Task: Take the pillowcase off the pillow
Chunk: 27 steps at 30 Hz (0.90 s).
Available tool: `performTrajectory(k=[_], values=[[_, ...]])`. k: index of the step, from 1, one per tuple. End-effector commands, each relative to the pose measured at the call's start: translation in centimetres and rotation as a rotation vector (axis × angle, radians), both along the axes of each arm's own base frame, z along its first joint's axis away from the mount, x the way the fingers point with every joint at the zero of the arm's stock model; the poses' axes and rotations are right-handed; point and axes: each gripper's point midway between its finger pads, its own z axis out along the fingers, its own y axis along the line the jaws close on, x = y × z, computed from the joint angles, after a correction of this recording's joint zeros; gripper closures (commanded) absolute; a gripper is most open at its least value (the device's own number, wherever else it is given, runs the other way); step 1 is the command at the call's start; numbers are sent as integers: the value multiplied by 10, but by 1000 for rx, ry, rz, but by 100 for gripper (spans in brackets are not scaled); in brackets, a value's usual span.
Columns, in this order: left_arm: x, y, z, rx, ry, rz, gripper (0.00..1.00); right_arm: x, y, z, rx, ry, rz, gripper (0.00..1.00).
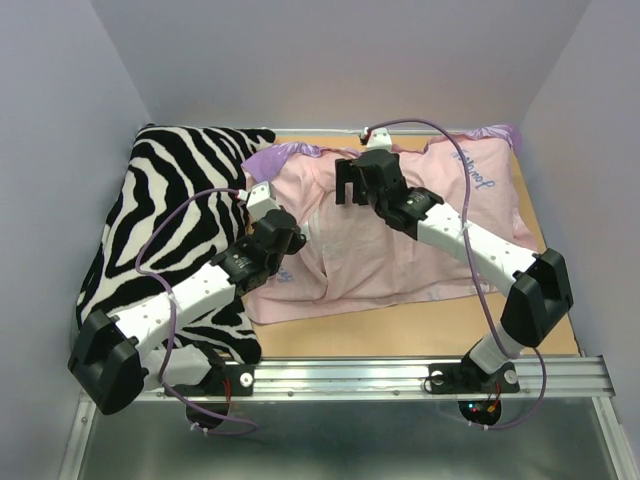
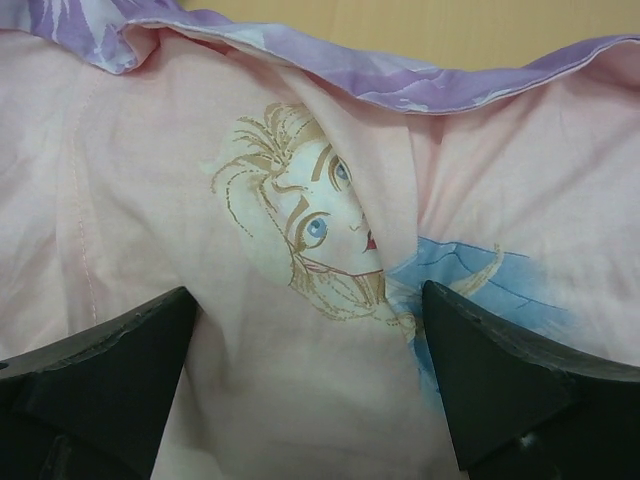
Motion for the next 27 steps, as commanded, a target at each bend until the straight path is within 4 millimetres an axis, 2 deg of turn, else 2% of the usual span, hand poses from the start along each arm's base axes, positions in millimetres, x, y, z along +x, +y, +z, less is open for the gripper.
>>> performTrajectory(k=[1, 5, 7, 8, 14, 15, 16, 21, 22, 23, 24, 25, 26, 27], values=[[-2, 17, 6, 19, -15, 68, 100, -11, -5, 56, 22, -78, 19, 0], [0, 17, 13, 18, -28, 68, 100, -29, 11, 64, 17, -84, 69, 0], [1, 16, 17, 15, -32, 68, 100, -36, 19, 61, -1, -82, 86, 0], [1, 16, 17, 15, -32, 68, 100, -44, 31, 58, -16, -80, 112, 0], [0, 12, 30, -19, -50, 52, 100, -50, 48, 15, -68, -10, 121, 0], [0, 11, 31, -19, -50, 50, 100, -49, 47, 8, -77, -1, 105, 0], [-1, 12, 35, -26, -58, 52, 100, -47, 43, -10, -104, 23, 73, 0], [-3, 15, 45, -38, -77, 49, 100, -39, 42, -52, -177, 74, 26, 0], [-3, 16, 44, -36, -75, 49, 100, -35, 40, -67, -218, 87, 9, 2], [-4, 17, 43, -31, -71, 52, 100, -30, 34, -71, -240, 84, -21, 9], [-4, 18, 44, -34, -73, 57, 100, -25, 27, -71, -257, 79, -46, 21], [-5, 20, 40, -27, -64, 62, 100, -17, 6, -68, -243, 85, -88, 73], [-5, 22, 39, -29, -62, 68, 100, -12, -8, -66, -223, 93, -115, 90], [-6, 25, 34, -24, -55, 79, 100, -11, -23, -70, -203, 116, -132, 99]])
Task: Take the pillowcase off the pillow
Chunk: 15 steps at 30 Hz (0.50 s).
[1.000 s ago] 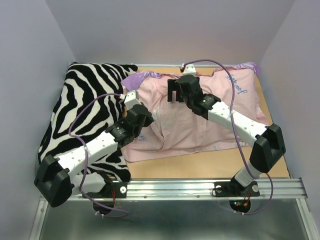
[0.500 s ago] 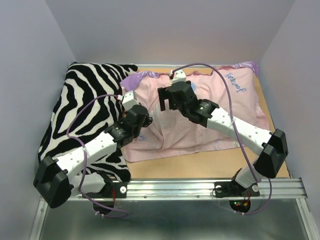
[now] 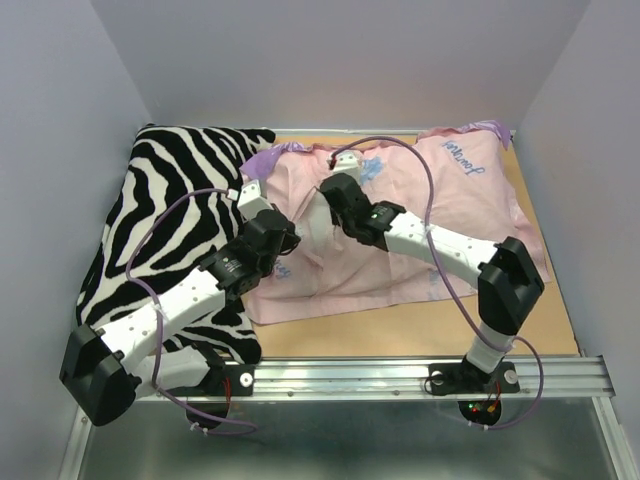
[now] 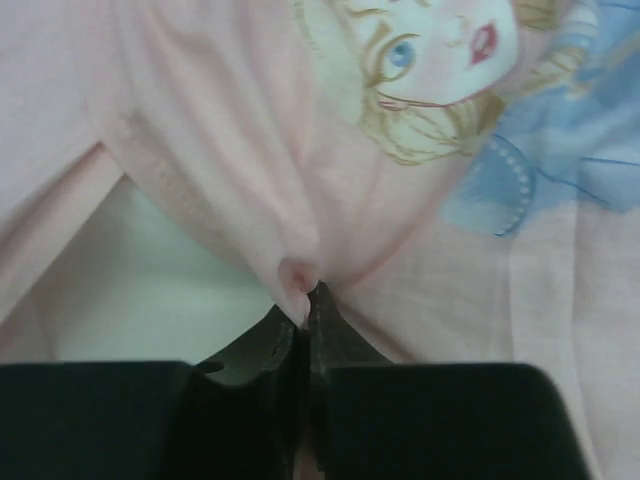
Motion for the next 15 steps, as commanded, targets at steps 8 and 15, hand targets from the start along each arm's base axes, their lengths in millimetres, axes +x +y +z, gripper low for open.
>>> performTrajectory(k=[8, 15], values=[[-5, 43, -19, -54, 39, 189, 100, 28, -212, 42, 59, -20, -440, 99], [-6, 27, -80, -100, 136, 117, 100, 23, -187, 5, 131, 110, -354, 97]])
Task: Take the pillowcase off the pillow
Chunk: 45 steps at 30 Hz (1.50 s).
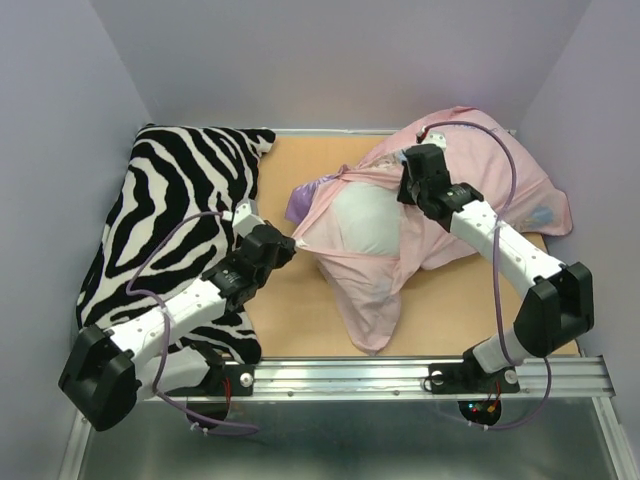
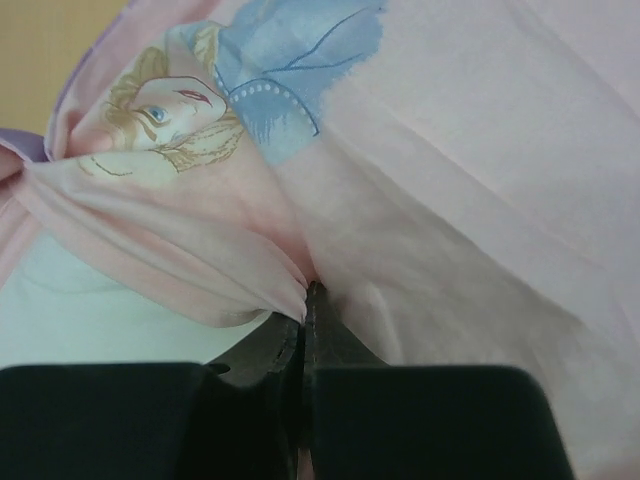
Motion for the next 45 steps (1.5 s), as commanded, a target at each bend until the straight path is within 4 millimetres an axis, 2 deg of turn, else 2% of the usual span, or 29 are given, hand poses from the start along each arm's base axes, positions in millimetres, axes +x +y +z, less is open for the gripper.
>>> performTrajectory(k=[1, 3, 4, 6, 7, 8, 10, 11, 13, 14, 17, 20, 21, 24, 26, 28, 31, 36, 37, 38, 39, 40, 41, 42, 43, 45], values=[[2, 13, -46, 57, 70, 31, 100, -11, -20, -39, -57, 104, -45, 95], [-3, 5, -67, 72, 108, -5, 100, -16, -18, -44, -56, 116, -34, 93], [-5, 0, -72, 76, 116, -19, 100, -18, -17, -43, -46, 116, -22, 87], [-4, -7, -80, 81, 126, -39, 100, -24, -9, -27, -36, 80, 8, 69], [-4, -12, -88, 87, 141, -53, 100, -26, -5, -17, -35, 56, 26, 48], [-6, -17, -91, 92, 145, -69, 100, -31, 9, -7, -29, 33, 66, 40], [-4, -26, -93, 97, 142, -95, 100, -38, 21, 24, -35, -43, 99, 23], [-4, -29, -92, 96, 138, -107, 100, -47, 40, 32, -45, -64, 148, 20], [-3, -37, -86, 97, 125, -126, 100, -54, 53, 48, -68, -104, 176, 16], [-3, -39, -84, 95, 120, -132, 100, -65, 73, 55, -66, -116, 230, 16], [0, -43, -73, 85, 100, -146, 100, -90, 105, 55, -110, -120, 313, 15], [4, -48, -56, 65, 68, -158, 100, -117, 126, 34, -144, -87, 398, 13], [5, -49, -52, 64, 62, -160, 100, -121, 127, 25, -165, -75, 407, 12], [5, -50, -44, 65, 52, -168, 100, -118, 114, -7, -280, -28, 367, 7], [6, -50, -40, 62, 47, -166, 100, -116, 96, -27, -380, 1, 303, 0], [5, -48, -36, 58, 41, -161, 100, -116, 85, -43, -428, 46, 280, 0], [3, -47, -32, 50, 34, -164, 100, -119, 86, -59, -431, 93, 294, 0], [2, -47, -15, 35, -1, -176, 100, -116, 74, -104, -480, 214, 280, 0], [2, -48, -13, 31, -6, -181, 100, -116, 74, -112, -478, 240, 283, 3], [2, -49, -9, 36, -19, -193, 100, -117, 78, -116, -456, 262, 306, 10], [3, -50, -4, 35, -31, -203, 100, -115, 85, -113, -435, 261, 321, 25], [2, -54, 3, 25, -48, -226, 100, -116, 96, -112, -392, 271, 356, 75], [4, -58, 12, 27, -90, -255, 100, -113, 105, -108, -348, 273, 377, 94], [4, -63, 18, 21, -116, -284, 100, -112, 116, -101, -295, 270, 407, 99], [1, -72, 28, 2, -147, -341, 100, -104, 134, -80, -216, 233, 431, 100], [-1, -82, 48, -20, -214, -403, 91, -97, 162, -58, -80, 205, 494, 99]])
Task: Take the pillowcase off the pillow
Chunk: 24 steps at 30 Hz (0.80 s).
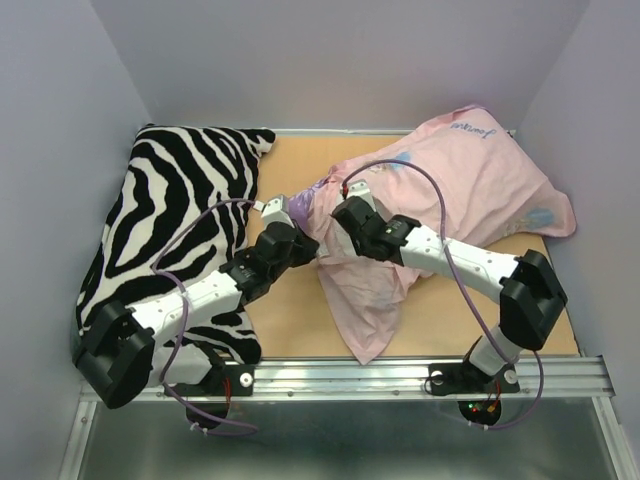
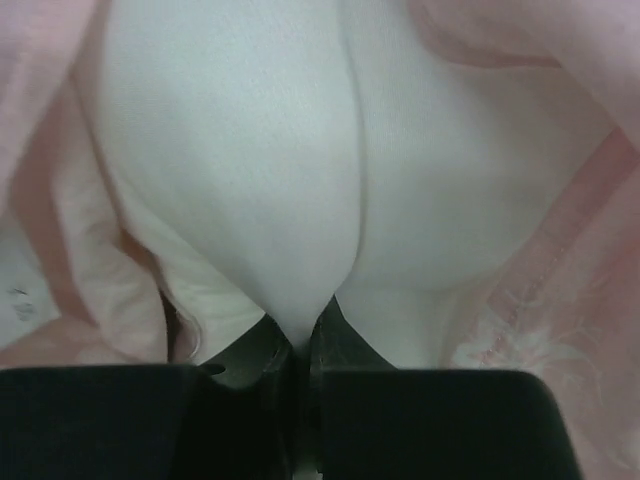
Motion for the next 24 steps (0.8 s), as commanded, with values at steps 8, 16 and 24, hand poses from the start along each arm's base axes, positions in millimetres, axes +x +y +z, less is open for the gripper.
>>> performTrajectory(k=[8, 16, 24], values=[[-4, -24, 124, -112, -314, -169, 36, 60, 91, 100, 497, -32, 52, 99], [-28, 4, 92, -20, -207, -54, 34, 82, 90, 121, 558, -62, 28, 100], [-65, -6, 55, -88, -179, -163, 34, 89, 89, 149, 591, -106, 54, 99]])
